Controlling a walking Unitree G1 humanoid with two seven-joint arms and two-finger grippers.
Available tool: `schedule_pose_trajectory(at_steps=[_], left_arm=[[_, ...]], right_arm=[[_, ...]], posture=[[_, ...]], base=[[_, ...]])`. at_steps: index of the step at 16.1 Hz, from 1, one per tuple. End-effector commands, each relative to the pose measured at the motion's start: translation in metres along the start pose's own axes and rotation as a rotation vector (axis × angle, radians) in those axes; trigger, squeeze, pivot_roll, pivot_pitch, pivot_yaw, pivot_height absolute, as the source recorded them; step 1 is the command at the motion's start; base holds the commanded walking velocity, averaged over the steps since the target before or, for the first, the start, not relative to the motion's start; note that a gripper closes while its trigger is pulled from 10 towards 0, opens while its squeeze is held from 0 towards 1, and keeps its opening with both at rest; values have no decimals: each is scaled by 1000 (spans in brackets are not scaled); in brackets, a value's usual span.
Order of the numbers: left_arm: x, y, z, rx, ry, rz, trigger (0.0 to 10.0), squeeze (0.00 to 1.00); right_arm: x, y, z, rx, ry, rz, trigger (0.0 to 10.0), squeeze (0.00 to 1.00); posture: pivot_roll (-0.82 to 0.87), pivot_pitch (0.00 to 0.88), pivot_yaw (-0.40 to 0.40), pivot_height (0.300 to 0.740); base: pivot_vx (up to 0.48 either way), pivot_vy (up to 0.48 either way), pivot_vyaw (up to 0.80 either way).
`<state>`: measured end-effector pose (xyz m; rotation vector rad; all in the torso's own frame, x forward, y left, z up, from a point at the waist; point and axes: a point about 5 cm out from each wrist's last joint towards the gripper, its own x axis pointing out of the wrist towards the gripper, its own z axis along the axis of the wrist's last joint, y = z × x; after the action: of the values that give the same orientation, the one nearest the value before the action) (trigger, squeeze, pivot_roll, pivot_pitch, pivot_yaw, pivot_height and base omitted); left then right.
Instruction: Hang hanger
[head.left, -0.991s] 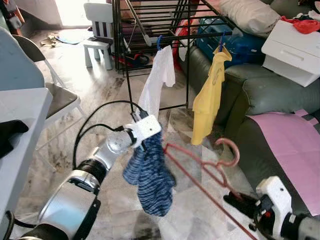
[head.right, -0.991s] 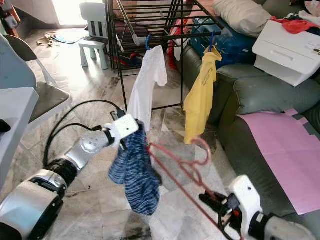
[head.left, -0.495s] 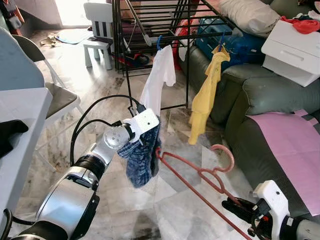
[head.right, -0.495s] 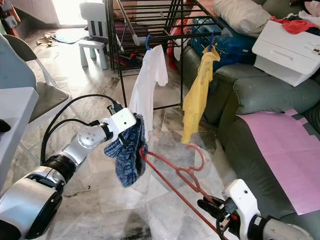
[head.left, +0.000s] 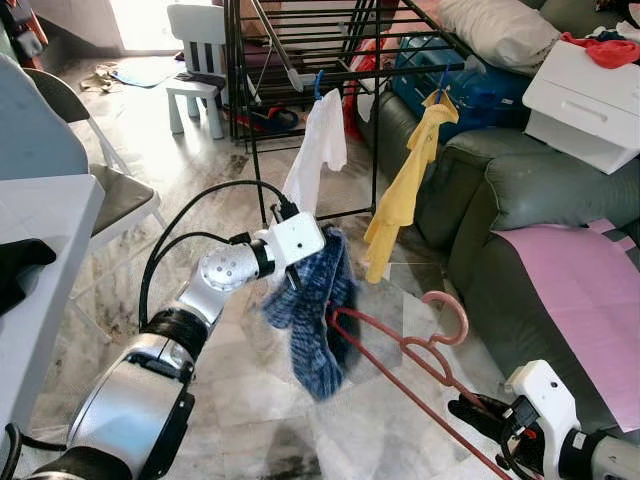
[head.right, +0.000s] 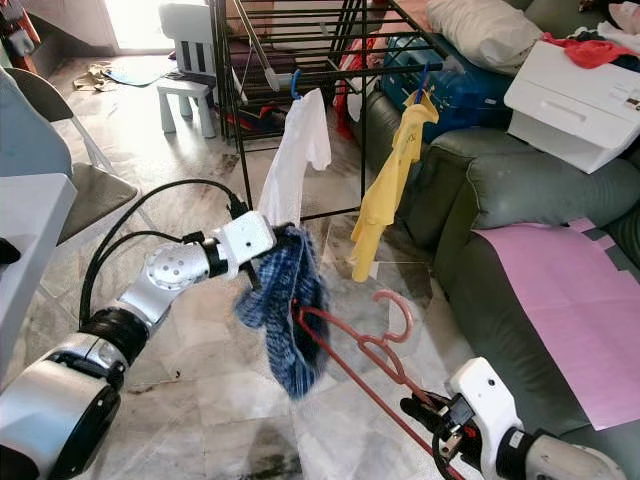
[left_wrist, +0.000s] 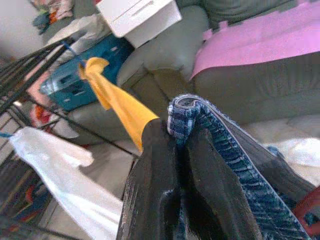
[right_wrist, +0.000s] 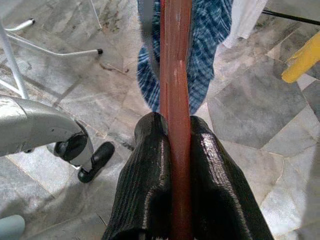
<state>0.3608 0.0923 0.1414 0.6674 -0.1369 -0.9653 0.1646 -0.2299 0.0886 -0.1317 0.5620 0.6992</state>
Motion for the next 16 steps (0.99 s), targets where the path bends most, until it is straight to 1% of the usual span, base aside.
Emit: schedule_pose_trajectory(at_steps=[1, 2, 3, 4, 5, 6, 7, 8, 9, 12, 13, 14, 15, 16], left_arm=[[0, 2, 7, 19, -44, -1, 10000, 0], [0, 1, 7, 18, -52, -8, 10000, 0], [0, -1, 10, 9, -79, -46, 10000, 0], [-1, -1, 14, 10, -107, -59, 10000, 0], [0, 1, 19, -15, -138, -59, 10000, 0], [1, 4, 26, -76, -191, -58, 10000, 0], [1, 9, 36, -146, -254, -55, 10000, 0], [1, 13, 44, -191, -300, -58, 10000, 0], [-2, 18, 52, -244, -348, -64, 10000, 0], [-9, 23, 66, -321, -433, -93, 10000, 0], [-10, 21, 74, -329, -452, -126, 10000, 0], [-10, 10, 80, -343, -468, -186, 10000, 0], [-6, -4, 80, -361, -460, -236, 10000, 0], [-4, -15, 75, -343, -436, -263, 10000, 0]], right_arm=[[-2, -4, 3, -19, -10, -24, 10000, 0], [-2, -6, 3, -24, -7, -31, 10000, 0], [-1, -10, 3, -33, -6, -64, 10000, 0], [0, -12, 2, -35, -6, -77, 10000, 0], [2, -17, 0, -30, -1, -113, 10000, 0], [4, -23, -3, -3, -2, -158, 10000, 0], [7, -32, -9, 56, -21, -218, 10000, 0], [7, -40, -14, 110, -39, -279, 10000, 0], [3, -57, -25, 189, -46, -398, 10000, 0], [-7, -80, -40, 297, -74, -566, 10000, 0], [-10, -89, -42, 339, -104, -621, 10000, 0], [-11, -97, -39, 365, -148, -668, 10000, 0], [-9, -104, -25, 375, -217, -691, 10000, 0], [-7, -105, -15, 375, -264, -689, 10000, 0]], posture=[[36, 0, -73, 740], [37, 0, -73, 740], [35, 0, -72, 740], [35, 0, -72, 740], [37, 0, -75, 740], [39, 0, -75, 740], [44, 0, -78, 740], [51, 0, -82, 740], [57, 0, -85, 740], [64, 0, -86, 740], [68, 0, -83, 740], [70, 0, -80, 740], [71, 0, -76, 740], [70, 0, -73, 740]], base=[[0, 0, 0], [0, 0, 0], [0, 0, 0], [0, 0, 0], [0, 0, 0], [0, 0, 0], [0, 0, 0], [0, 0, 0], [0, 0, 0], [0, 0, 0], [0, 0, 0], [0, 0, 0], [0, 0, 0], [0, 0, 0]])
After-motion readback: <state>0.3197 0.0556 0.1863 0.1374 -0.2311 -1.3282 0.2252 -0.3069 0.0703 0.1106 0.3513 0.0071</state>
